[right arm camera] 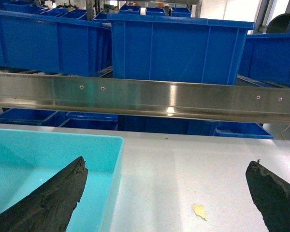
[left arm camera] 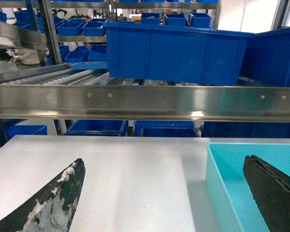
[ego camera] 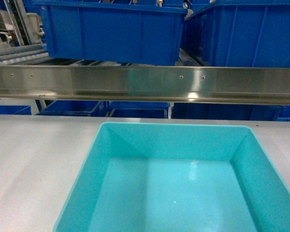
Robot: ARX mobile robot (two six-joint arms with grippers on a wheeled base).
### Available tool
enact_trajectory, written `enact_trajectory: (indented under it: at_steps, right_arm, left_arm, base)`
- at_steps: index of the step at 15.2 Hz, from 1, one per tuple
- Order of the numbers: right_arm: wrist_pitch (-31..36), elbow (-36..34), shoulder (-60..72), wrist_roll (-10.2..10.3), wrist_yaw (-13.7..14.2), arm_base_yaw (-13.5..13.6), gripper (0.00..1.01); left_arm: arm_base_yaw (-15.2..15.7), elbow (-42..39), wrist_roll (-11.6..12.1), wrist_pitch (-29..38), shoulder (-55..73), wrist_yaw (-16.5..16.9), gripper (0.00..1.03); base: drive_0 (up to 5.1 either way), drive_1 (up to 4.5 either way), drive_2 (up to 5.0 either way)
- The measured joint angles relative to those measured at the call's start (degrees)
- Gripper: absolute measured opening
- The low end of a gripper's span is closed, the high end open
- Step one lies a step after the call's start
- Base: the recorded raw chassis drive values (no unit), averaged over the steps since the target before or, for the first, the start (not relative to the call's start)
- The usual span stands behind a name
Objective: Organize blue bins on left shelf correctly
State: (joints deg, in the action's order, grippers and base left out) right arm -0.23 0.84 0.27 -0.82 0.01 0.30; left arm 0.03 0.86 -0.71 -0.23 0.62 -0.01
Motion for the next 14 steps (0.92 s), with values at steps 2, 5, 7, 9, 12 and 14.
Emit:
enact_trajectory:
  at_steps: [2, 5, 7, 9, 12, 14]
  right_arm:
    - [0.0, 0.0, 0.0, 0.0, 0.0, 0.0, 0.98]
    - [0.0, 0.0, 0.0, 0.0, 0.0, 0.0, 0.98]
    - [0.0, 0.0, 0.0, 0.0, 0.0, 0.0, 0.98]
    - [0.0, 0.0, 0.0, 0.0, 0.0, 0.0, 0.98]
    - [1.1, 0.0, 0.4, 0.0, 0.3, 0.9, 0.98]
    - [12.0, 0.0, 10.6, -0.6, 5.6, 8.9, 0.98]
  left_arm:
    - [0.0, 0.0, 0.0, 0.0, 0.0, 0.0, 0.98]
    - [0.0, 0.0, 0.0, 0.0, 0.0, 0.0, 0.98]
    - [0.0, 0.0, 0.0, 0.0, 0.0, 0.0, 0.98]
    - [0.0, 0.0, 0.0, 0.0, 0.0, 0.0, 0.98]
    - [4.9, 0.0, -0.1, 3.3, 1.9, 4.2, 0.98]
    - [11.6, 0.0, -0.4, 11.0, 10.2, 10.2, 0.98]
  base:
    - [0.0, 0.0, 0.0]
    - [0.0, 0.0, 0.0]
    - [0.0, 0.0, 0.0]
    - [0.0, 0.0, 0.0]
    - [0.0, 0.0, 0.0]
    - [0.0, 0.0, 0.0]
